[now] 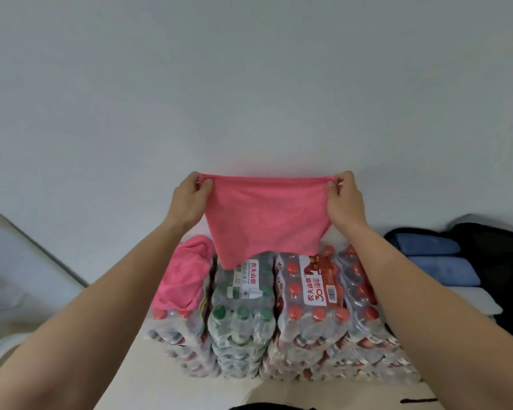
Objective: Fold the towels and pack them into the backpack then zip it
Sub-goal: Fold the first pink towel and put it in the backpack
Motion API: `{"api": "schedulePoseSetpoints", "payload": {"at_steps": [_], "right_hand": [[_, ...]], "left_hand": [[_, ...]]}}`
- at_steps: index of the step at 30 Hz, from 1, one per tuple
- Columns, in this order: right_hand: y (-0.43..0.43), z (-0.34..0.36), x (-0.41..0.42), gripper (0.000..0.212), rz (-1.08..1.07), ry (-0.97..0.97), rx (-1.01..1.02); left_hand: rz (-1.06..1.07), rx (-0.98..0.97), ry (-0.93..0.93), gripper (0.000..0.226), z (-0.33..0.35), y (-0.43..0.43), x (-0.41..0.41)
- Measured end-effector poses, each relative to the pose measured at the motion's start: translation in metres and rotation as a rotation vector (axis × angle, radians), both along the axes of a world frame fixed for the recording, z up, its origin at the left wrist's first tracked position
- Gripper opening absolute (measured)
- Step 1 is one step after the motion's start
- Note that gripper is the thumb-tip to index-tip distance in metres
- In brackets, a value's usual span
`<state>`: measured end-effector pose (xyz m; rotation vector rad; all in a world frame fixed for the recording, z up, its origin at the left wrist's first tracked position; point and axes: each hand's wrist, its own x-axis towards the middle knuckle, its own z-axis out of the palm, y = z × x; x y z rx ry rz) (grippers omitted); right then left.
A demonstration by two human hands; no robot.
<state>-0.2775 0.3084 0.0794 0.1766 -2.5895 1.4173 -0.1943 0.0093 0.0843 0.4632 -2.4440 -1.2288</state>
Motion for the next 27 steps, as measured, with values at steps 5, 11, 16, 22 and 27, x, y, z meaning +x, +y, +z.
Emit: {"api": "schedulePoseSetpoints", "payload": {"at_steps": [5, 11, 16, 22, 27], "right_hand": [[-0.002, 0.007, 0.013, 0.009, -0.004, -0.009, -0.018], [0.004, -0.004, 0.014, 0.018, -0.03, -0.158, 0.052], [0.006, -0.044, 0.009, 0.026, -0.062, -0.308, 0.204], [0.006, -0.072, 0.001, 0.014, -0.096, -0.181, 0.232], [0.011, -0.078, -0.004, 0.006, -0.067, -0.206, 0.002]], "left_hand": [[0.059, 0.013, 0.031, 0.025, 0.007, -0.001, 0.005], [0.05, 0.002, -0.085, 0.029, -0.004, -0.008, 0.002], [0.035, -0.028, -0.187, 0.023, -0.04, -0.002, -0.005], [0.052, 0.004, -0.175, 0.012, -0.07, 0.006, -0.024], [0.07, 0.192, -0.157, 0.011, -0.085, 0.004, -0.025]]}}
